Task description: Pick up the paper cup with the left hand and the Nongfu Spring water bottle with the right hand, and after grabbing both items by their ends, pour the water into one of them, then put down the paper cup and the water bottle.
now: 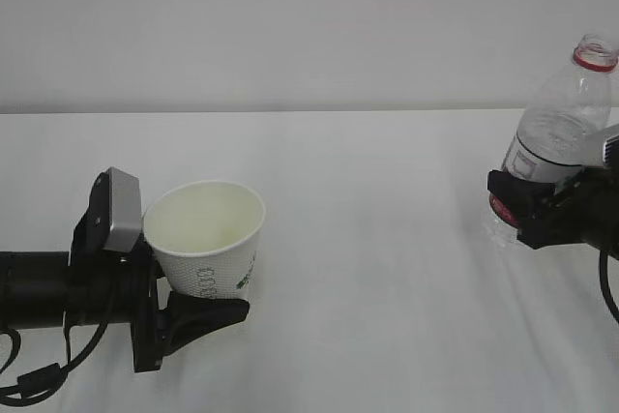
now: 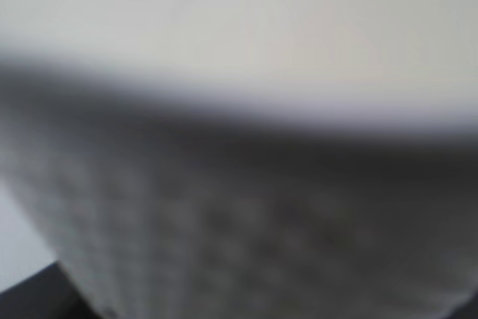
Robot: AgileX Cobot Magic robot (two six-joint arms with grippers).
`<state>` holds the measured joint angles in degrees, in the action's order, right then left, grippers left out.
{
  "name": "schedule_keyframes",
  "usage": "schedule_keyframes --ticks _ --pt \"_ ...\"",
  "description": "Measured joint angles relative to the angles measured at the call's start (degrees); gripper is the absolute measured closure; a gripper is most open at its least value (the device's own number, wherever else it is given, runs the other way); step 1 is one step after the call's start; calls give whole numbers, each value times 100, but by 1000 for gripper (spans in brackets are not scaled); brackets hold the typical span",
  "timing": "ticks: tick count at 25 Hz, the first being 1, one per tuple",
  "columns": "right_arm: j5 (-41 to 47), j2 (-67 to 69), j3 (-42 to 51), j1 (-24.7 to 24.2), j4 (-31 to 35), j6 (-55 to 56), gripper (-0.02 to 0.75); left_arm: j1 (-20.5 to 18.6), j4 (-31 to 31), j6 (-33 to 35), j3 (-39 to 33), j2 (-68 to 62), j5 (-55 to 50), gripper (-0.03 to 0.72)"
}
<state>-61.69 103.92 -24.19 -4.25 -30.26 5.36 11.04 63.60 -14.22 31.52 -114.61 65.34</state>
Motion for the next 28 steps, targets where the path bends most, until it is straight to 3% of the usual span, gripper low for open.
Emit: schedule_keyframes --ticks 5,17,28 --pt "0 0 0 0 -105 0 214 62 70 -49 0 0 0 155" --pt "0 0 0 0 -362 0 214 1105 -489 -61 0 0 0 156" --pt "0 0 0 0 -691 196 214 1309 -709 -61 0 0 0 159"
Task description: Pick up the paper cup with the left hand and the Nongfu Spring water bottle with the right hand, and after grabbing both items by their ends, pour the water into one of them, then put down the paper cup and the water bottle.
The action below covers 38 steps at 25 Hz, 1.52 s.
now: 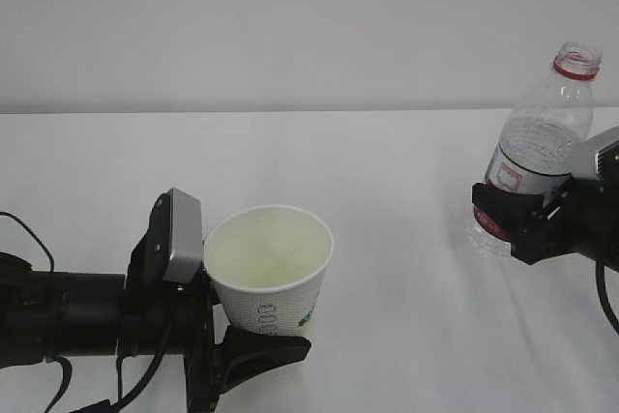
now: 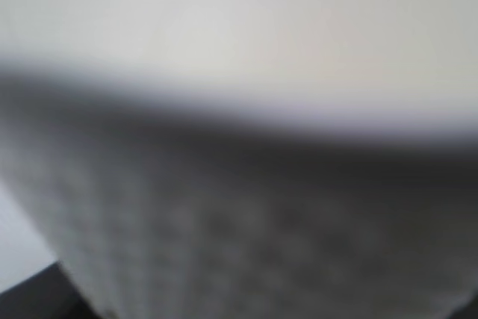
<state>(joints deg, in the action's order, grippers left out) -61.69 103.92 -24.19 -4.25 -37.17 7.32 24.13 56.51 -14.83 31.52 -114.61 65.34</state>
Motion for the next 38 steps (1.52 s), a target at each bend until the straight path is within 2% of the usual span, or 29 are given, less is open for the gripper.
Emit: schedule_keyframes --ticks 10,19,29,38 --pt "0 0 -49 131 -203 126 214 0 -77 33 0 0 0 160" --pt "25 0 -310 831 -281 145 214 0 -71 33 100 0 0 160" --pt "482 0 -675 1528 -307 161 214 0 35 33 100 0 0 160" --pt "643 0 -900 1591 -443 326 214 0 58 33 100 0 0 160"
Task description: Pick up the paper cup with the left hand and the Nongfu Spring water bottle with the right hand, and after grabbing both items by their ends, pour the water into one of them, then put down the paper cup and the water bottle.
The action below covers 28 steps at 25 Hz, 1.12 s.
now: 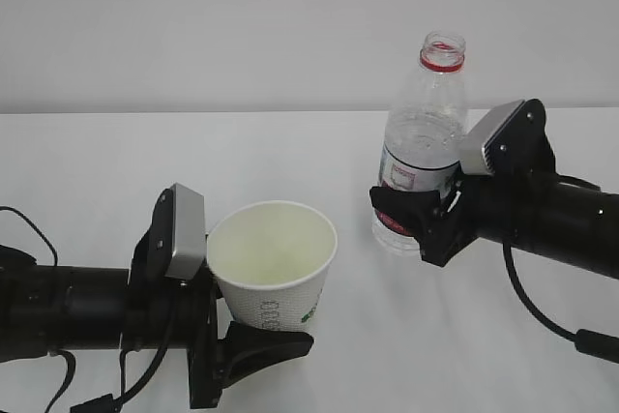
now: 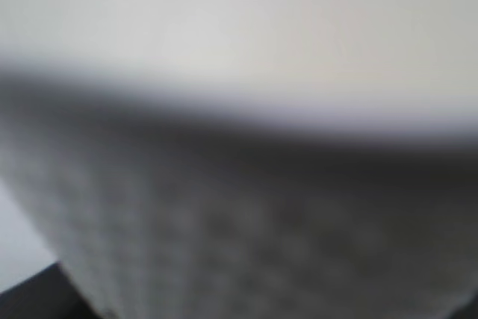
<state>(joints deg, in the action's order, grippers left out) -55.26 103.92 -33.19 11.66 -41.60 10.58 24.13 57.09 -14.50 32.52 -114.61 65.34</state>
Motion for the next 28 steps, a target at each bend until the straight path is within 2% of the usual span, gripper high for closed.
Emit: schedule_keyframes --ticks 9,28 --pt "422 0 -333 295 -106 115 214 0 13 0 0 0 0 160" --pt "835 5 -869 354 -466 264 214 0 13 0 0 0 0 160"
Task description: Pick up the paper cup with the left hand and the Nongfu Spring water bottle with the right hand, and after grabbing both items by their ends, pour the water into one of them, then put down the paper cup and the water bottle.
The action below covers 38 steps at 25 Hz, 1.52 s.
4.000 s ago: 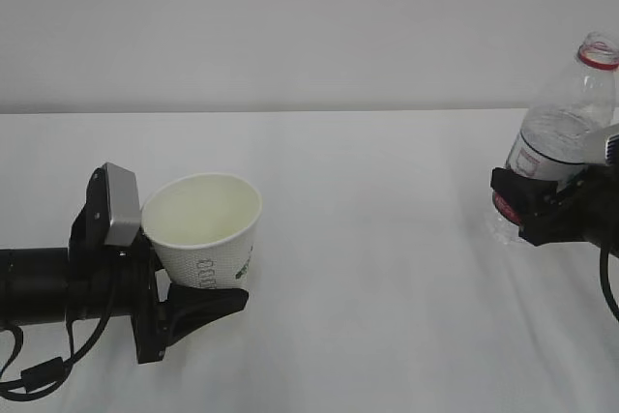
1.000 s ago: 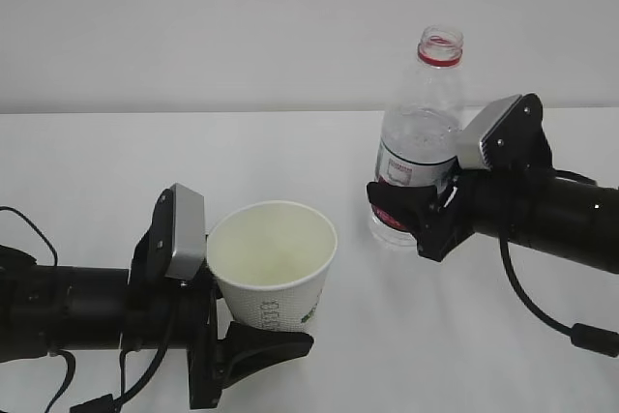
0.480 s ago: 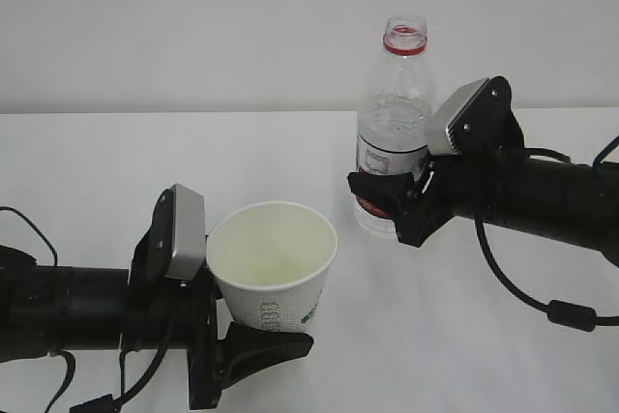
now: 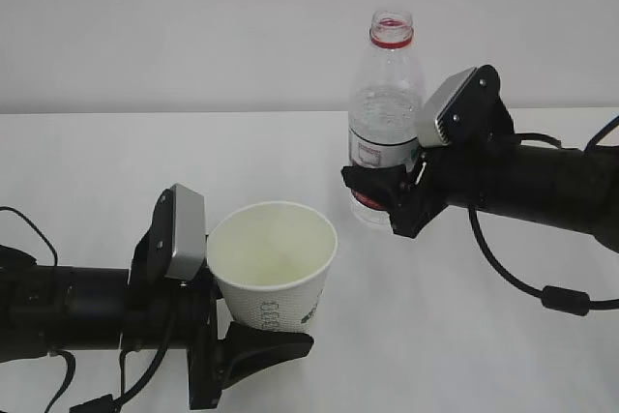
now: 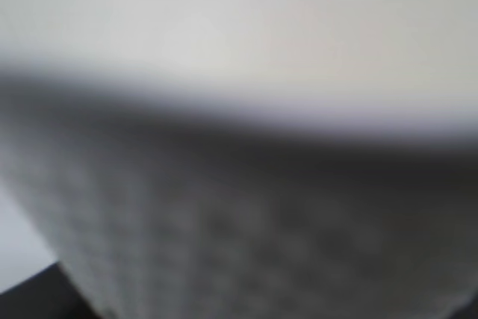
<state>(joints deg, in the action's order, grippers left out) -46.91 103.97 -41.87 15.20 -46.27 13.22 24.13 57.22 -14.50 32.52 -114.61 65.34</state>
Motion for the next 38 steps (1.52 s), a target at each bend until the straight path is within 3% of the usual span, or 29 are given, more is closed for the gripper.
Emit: schedule_keyframes --ticks 8,21,38 --pt "355 9 -262 417 -113 23 214 0 0 0 0 0 0 163" --pt "399 9 -262 634 -96 -808 214 0 153 0 0 0 0 163" --pt "439 9 -262 634 1023 -2614 214 0 167 156 10 183 0 163"
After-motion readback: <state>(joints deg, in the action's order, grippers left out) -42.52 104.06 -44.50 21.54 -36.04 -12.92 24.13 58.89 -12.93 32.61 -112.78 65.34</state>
